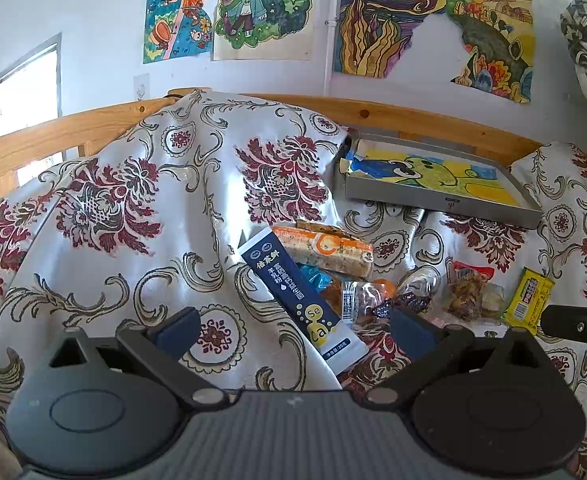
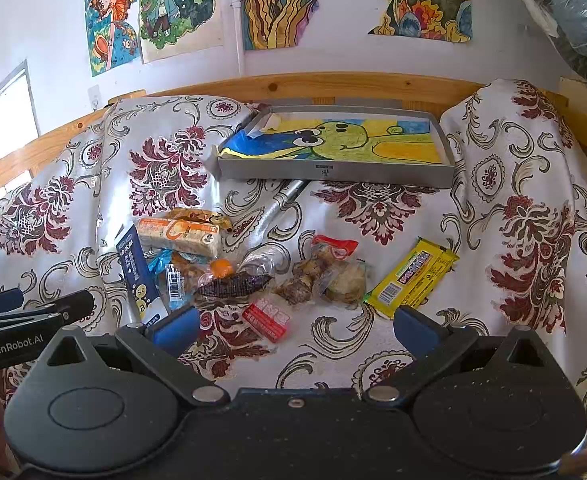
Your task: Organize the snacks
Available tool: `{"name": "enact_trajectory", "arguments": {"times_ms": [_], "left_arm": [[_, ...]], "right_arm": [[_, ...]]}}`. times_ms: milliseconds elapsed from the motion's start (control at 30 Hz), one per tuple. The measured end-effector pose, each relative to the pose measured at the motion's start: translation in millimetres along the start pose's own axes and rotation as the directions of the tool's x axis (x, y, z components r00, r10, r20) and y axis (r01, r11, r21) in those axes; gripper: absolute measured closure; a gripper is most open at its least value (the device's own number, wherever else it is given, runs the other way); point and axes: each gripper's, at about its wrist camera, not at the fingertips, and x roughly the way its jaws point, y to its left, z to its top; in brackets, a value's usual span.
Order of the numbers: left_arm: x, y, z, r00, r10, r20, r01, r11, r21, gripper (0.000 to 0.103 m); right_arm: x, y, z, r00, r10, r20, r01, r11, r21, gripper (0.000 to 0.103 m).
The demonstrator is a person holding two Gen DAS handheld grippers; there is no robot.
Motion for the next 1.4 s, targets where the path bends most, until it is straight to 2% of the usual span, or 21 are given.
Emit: {"name": "enact_trajectory", "arguments": {"times_ms": [767,967,1167,1400], "left_arm": [[1.2,1.2,-3.2,1.000,0.006,-0.017,-0.006,1.000,0.003,0.000],[9.5,4.0,-10.2,0.997,0.002,-0.075,-0.002,1.000,0.003,0.000],[26.1,9.9,5.2,0.990,-0.024,-0.141,0.023,1.000,-0.010,0.000],[56.6,20.0,26.2,0.976,-0.092,-0.198,0.086,0.996,-0.038,0.001]], "right_arm": [[0.7,1.1,-0.4,1.000,0.012,-0.012,-0.012,1.000,0.012,0.001],[-0.5,-5.9,6.2,0.999,0.047,-0.016,-0.046,0.997,0.063,0.001],[5.6,-10.5,15.3,0.995,0.099,-0.023,-0.097,0.992,0.079,0.001],[22.2,-7.9,26.1,0.993,0.115,-0.030,-0.114,0.993,0.039,0.001]]}}
